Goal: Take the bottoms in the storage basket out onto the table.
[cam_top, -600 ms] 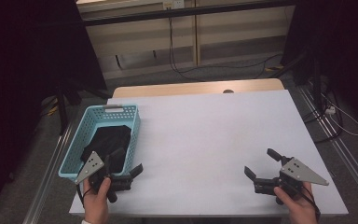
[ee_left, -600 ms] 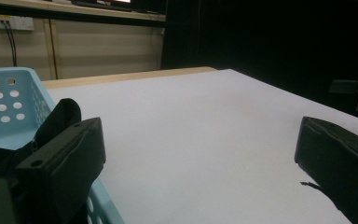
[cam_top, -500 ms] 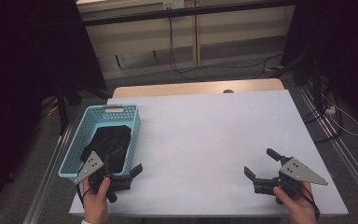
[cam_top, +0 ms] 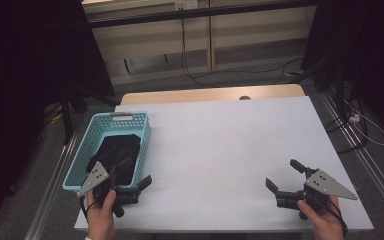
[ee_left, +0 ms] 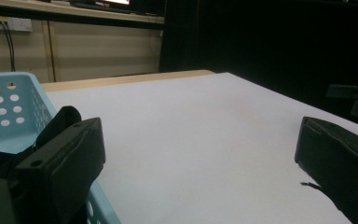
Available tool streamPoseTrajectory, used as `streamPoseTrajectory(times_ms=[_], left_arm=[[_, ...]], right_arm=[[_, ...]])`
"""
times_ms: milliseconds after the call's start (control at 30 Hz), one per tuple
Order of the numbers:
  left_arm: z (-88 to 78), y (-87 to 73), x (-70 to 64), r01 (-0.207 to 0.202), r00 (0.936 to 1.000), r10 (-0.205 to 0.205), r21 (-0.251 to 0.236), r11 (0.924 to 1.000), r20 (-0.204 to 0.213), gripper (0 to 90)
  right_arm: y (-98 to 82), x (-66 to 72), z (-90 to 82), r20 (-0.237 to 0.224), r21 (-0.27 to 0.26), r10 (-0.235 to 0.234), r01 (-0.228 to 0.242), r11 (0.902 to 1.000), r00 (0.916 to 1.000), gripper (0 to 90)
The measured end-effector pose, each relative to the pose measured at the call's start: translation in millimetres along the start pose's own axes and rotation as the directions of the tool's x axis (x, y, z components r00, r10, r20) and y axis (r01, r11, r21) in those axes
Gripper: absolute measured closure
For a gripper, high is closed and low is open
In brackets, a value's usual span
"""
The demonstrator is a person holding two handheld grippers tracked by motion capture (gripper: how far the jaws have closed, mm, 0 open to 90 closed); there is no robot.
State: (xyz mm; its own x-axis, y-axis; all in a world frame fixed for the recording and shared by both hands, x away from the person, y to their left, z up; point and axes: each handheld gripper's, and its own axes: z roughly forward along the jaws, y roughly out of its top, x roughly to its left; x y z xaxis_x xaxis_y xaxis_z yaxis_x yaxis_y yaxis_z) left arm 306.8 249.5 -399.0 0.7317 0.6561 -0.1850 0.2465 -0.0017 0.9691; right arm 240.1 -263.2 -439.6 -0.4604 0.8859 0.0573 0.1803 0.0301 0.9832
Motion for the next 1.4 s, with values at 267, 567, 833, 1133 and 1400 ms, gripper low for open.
streamPoseTrajectory(times_ms=[267,567,833,1133,1400], left_arm=[[-7.1,13.8,9.2,0.01,0.9999,-0.01,-0.017,0.9998,-0.009,1.5],[-11.1,43.5,21.2,-0.012,0.9999,0.012,-0.03,0.9995,0.005,1.4],[-5.2,56.2,37.0,-0.025,0.9995,0.025,0.016,0.9996,-0.021,1.4],[2.4,58.3,59.8,-0.002,0.9989,0.003,0.036,0.9993,-0.046,1.5],[4.4,67.2,71.1,-0.023,0.998,0.026,0.049,0.9985,-0.058,1.5]], right_arm=[[-0.2,3.1,1.2,-0.021,0.005,0.0,0.0,1.0,0.9998,0.4],[-0.6,2.5,1.7,-0.016,0.002,0.005,-0.005,1.0,0.9999,0.5],[-0.4,3.6,2.0,-0.024,0.002,0.007,-0.007,1.0,0.9997,0.5],[-0.9,2.8,1.8,-0.028,0.003,0.007,-0.007,1.0,0.9996,0.5],[-0.2,3.5,2.8,-0.034,-0.005,0.009,-0.009,0.9999,0.9994,0.5]])
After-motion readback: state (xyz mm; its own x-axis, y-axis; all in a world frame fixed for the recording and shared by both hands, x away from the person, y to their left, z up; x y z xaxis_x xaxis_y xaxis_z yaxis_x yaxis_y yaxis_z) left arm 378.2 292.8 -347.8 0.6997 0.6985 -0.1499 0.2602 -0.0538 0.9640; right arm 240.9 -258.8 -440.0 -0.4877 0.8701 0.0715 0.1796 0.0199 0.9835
